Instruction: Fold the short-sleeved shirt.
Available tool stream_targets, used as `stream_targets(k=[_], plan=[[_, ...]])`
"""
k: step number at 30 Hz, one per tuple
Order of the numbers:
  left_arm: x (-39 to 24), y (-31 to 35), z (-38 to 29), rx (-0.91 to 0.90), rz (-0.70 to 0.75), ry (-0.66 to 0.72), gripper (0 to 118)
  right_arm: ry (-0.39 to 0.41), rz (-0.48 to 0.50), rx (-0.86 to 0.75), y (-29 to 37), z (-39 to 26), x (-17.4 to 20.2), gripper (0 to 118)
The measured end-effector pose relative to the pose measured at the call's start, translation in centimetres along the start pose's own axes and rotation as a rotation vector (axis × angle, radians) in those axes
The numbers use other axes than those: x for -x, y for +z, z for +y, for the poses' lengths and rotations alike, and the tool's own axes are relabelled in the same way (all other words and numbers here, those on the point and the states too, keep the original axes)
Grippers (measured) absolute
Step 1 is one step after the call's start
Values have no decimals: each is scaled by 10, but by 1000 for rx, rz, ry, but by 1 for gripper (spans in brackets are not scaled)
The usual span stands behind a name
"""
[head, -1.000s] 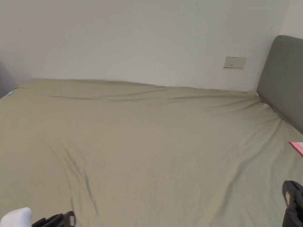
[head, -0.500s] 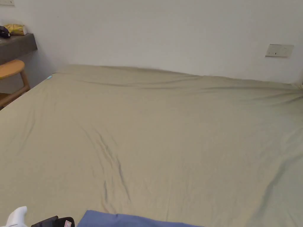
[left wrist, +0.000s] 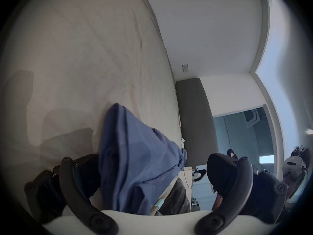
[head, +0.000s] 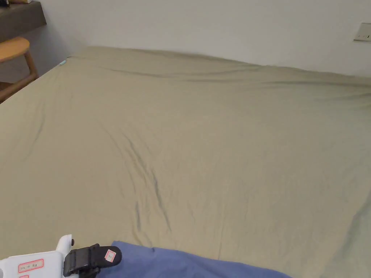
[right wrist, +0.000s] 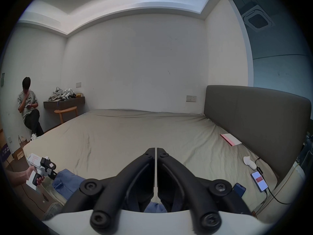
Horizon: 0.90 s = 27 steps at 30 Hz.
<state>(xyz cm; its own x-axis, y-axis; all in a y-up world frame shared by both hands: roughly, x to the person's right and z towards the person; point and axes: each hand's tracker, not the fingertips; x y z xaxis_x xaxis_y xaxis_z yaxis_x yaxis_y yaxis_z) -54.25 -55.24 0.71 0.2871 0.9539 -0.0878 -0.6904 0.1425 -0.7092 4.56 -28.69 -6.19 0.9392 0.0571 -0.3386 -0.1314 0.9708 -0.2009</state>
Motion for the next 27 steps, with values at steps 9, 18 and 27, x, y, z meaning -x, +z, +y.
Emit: stream_targets(k=[9, 18, 27], plan=[[12, -30, 4, 105, -104, 64, 97, -72, 33, 77, -16, -11, 6, 5], [2, -43, -8, 82, 171, -28, 16, -60, 49, 81, -14, -10, 5, 5], [-16, -31, 7, 71, 289, -126, 15, -110, 45, 134, -18, -24, -6, 5]])
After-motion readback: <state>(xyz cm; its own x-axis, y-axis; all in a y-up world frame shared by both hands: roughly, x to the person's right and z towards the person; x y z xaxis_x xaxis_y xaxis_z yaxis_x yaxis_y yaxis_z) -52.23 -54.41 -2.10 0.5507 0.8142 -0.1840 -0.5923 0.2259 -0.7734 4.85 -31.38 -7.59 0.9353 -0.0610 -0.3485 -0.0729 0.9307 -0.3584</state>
